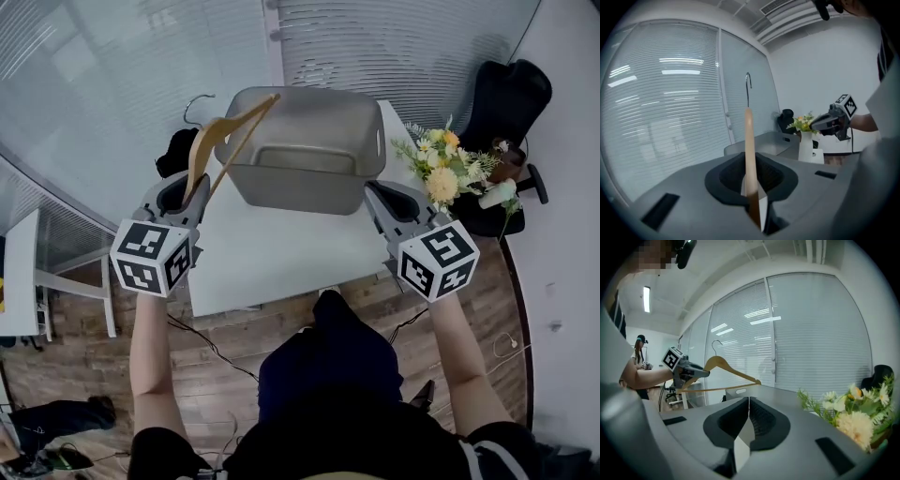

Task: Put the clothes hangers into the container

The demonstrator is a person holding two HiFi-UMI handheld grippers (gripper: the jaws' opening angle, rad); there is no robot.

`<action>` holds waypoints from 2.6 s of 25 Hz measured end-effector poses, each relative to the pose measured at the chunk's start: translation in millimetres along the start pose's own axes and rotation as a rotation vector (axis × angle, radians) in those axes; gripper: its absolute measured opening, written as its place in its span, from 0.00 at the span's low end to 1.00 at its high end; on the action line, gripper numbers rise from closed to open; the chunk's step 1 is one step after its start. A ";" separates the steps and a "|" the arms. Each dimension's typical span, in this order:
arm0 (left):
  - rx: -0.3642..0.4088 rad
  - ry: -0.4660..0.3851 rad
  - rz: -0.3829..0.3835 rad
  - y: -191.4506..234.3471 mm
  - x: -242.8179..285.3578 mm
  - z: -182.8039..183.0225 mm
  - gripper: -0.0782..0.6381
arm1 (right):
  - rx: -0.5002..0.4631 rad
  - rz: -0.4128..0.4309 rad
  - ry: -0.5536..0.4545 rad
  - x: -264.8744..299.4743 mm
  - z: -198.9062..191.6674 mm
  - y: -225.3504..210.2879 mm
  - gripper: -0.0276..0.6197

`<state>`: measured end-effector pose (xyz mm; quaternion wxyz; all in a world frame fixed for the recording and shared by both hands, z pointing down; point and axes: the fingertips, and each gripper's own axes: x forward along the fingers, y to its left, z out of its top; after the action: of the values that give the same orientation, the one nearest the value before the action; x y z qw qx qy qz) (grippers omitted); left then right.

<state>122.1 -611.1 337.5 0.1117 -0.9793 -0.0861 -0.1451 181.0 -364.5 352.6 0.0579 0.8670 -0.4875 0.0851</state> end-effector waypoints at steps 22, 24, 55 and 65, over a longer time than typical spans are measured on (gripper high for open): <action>0.338 0.440 -0.598 -39.9 169.2 12.6 0.19 | 0.146 0.058 -0.062 83.7 18.8 -53.8 0.09; 0.305 0.476 -0.677 -50.2 177.8 5.5 0.19 | 0.155 0.054 -0.055 87.1 15.4 -59.0 0.09; -0.163 1.045 -0.901 -44.1 262.6 -89.0 0.22 | 0.142 0.107 -0.040 116.7 23.2 -82.2 0.09; 0.037 1.006 -0.850 -47.2 263.2 -92.8 0.31 | 0.146 0.100 -0.050 113.5 23.0 -81.8 0.09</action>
<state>336.3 -552.5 513.1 0.0882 -0.6705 -0.4052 -0.6152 311.0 -421.2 351.8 -0.0219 0.8454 -0.5239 0.1015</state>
